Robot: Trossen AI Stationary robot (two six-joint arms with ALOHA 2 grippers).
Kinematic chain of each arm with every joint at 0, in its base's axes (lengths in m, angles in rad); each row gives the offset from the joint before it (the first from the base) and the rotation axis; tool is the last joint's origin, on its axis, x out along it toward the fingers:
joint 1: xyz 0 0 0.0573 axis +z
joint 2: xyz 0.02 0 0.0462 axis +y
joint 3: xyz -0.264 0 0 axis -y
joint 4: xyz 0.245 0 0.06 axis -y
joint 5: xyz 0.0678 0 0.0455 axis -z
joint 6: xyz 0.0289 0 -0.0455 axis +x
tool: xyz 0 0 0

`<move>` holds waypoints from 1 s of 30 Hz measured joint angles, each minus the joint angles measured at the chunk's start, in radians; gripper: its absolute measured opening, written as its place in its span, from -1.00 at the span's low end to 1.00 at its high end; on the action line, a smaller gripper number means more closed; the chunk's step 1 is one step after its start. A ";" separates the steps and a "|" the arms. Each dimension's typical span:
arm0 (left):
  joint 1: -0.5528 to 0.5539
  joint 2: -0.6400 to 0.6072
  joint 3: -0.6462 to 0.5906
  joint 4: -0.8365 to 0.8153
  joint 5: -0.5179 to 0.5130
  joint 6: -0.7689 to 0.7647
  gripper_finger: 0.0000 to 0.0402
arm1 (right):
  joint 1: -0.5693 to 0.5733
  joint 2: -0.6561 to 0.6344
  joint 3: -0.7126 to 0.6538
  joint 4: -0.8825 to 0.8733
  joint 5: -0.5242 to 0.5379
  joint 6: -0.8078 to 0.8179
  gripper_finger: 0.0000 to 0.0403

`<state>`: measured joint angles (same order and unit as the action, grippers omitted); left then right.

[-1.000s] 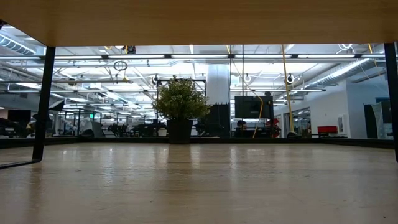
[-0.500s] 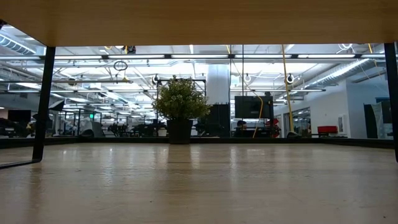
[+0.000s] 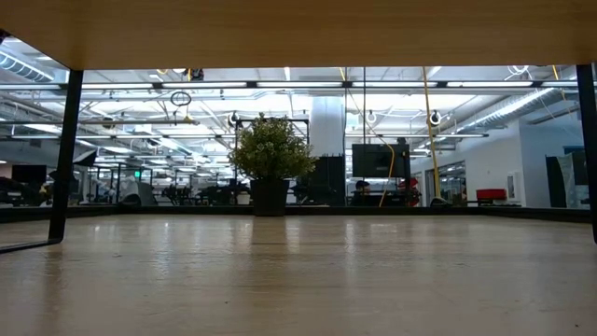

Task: Pick & Place candle stick holders
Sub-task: Return to Home Position

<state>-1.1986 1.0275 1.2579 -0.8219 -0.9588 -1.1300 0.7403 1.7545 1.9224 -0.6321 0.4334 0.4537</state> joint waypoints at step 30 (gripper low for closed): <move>0.150 -0.050 0.000 0.892 -0.421 1.049 -0.68 | 0.005 -0.374 0.000 0.076 0.110 -0.643 -1.00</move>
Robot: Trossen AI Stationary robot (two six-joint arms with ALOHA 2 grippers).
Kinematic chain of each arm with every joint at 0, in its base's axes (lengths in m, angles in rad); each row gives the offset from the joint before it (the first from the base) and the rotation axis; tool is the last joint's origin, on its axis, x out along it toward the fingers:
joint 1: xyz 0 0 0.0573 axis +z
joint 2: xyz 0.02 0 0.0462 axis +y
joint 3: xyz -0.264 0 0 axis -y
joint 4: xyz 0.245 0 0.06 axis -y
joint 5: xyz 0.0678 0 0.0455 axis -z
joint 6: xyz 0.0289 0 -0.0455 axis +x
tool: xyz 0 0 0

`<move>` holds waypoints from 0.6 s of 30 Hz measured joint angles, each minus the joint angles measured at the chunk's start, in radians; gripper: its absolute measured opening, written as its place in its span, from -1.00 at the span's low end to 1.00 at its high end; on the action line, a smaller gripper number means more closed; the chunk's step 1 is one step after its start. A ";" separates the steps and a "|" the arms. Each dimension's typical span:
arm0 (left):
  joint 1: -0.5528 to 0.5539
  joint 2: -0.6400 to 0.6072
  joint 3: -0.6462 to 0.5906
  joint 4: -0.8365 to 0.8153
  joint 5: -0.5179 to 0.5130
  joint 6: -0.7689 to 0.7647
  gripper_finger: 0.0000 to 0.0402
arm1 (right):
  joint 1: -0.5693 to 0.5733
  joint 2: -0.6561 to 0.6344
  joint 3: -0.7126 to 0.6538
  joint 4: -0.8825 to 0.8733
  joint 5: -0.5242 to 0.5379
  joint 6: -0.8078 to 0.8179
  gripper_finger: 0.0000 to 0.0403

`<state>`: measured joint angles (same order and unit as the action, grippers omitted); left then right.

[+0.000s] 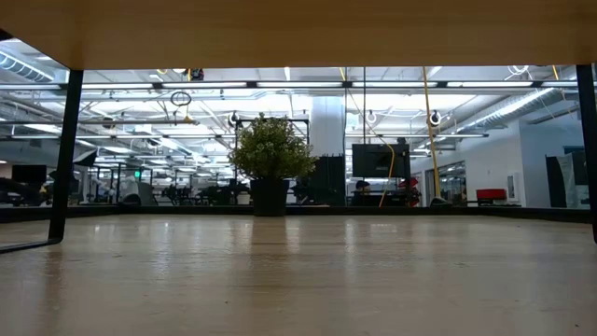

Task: Pick & Place candle stick holders
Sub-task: Return to Home Position

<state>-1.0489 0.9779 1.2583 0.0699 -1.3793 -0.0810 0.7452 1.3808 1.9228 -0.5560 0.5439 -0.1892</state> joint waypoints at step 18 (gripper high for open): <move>0.072 0.014 0.000 0.038 0.069 0.134 -0.68 | -0.020 -0.048 -0.092 0.051 0.008 -0.096 -1.00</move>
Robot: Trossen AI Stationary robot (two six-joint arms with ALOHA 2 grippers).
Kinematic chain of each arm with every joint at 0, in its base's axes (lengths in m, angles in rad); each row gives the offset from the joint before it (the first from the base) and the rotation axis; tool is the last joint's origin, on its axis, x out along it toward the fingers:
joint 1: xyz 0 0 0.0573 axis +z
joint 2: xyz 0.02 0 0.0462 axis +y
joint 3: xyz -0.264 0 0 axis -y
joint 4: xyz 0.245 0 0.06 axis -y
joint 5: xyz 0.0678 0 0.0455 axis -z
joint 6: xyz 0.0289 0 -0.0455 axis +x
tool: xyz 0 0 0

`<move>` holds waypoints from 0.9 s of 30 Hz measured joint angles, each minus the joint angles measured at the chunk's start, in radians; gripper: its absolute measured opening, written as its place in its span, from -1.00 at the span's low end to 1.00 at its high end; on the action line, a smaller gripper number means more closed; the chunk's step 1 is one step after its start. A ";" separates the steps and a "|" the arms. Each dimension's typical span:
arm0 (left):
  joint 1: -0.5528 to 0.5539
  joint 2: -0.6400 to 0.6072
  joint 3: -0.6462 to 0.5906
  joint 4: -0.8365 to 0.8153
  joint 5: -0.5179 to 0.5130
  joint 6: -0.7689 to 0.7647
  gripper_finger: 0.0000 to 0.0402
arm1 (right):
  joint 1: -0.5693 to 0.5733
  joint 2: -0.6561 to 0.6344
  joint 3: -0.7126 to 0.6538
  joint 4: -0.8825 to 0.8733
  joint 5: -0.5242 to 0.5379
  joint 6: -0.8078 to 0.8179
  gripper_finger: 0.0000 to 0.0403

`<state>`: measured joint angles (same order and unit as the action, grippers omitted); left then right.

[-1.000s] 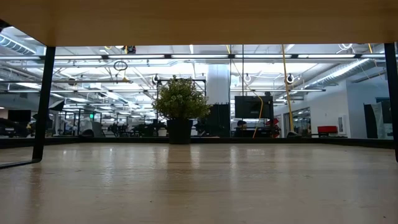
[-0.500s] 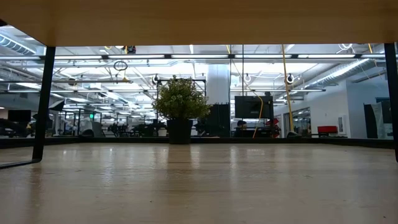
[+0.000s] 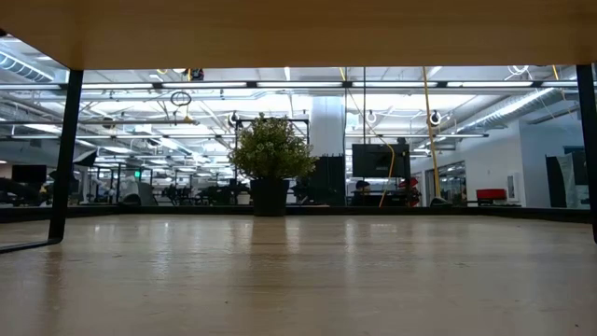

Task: Pick & Place candle stick holders
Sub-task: Return to Home Position

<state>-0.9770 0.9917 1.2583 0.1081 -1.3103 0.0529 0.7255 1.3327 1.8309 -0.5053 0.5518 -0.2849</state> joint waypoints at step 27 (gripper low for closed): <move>0.114 0.004 0.000 -0.047 0.003 -0.119 -0.68 | -0.157 -0.522 -0.583 0.129 -0.300 0.218 -1.00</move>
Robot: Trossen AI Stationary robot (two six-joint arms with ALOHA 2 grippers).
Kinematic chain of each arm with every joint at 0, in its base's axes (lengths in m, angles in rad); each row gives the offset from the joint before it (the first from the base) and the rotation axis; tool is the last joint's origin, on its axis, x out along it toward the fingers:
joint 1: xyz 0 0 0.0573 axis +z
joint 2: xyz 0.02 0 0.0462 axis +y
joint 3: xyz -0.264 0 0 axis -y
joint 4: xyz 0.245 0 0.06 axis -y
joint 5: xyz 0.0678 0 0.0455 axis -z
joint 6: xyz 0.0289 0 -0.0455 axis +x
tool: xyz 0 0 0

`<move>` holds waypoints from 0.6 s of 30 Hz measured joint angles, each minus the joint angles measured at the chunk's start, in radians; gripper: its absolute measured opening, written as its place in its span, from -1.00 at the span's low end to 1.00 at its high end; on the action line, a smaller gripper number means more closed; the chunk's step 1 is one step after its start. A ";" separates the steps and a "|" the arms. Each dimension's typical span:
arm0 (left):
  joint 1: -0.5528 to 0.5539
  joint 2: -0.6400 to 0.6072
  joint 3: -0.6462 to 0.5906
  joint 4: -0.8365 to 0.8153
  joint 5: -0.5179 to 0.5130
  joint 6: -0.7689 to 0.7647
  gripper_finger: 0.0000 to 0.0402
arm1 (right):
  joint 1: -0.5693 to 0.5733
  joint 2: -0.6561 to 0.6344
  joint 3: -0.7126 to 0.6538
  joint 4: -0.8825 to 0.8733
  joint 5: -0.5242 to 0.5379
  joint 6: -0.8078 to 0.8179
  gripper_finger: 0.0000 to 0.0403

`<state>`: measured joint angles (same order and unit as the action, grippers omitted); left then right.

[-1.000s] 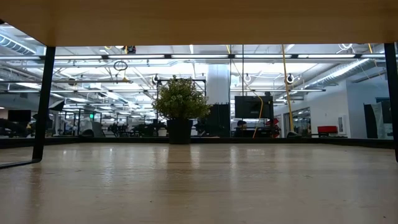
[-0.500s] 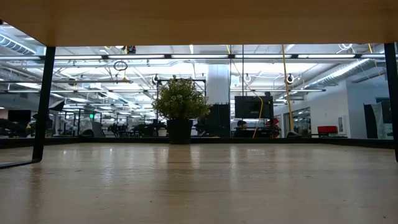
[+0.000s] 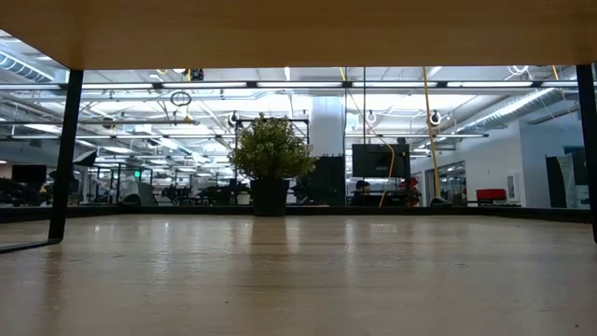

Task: Pick & Place candle stick holders
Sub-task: Return to Home Position

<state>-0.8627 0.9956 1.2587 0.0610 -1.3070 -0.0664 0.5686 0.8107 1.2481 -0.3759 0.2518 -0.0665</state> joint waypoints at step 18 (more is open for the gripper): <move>0.095 0.020 0.000 -0.202 0.008 -0.256 -0.68 | 0.000 -0.245 -0.323 0.061 -0.012 0.102 -1.00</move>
<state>-0.7682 1.0160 1.2587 -0.1407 -1.2986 -0.3229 0.5686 0.5656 0.9248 -0.3149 0.2401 0.0359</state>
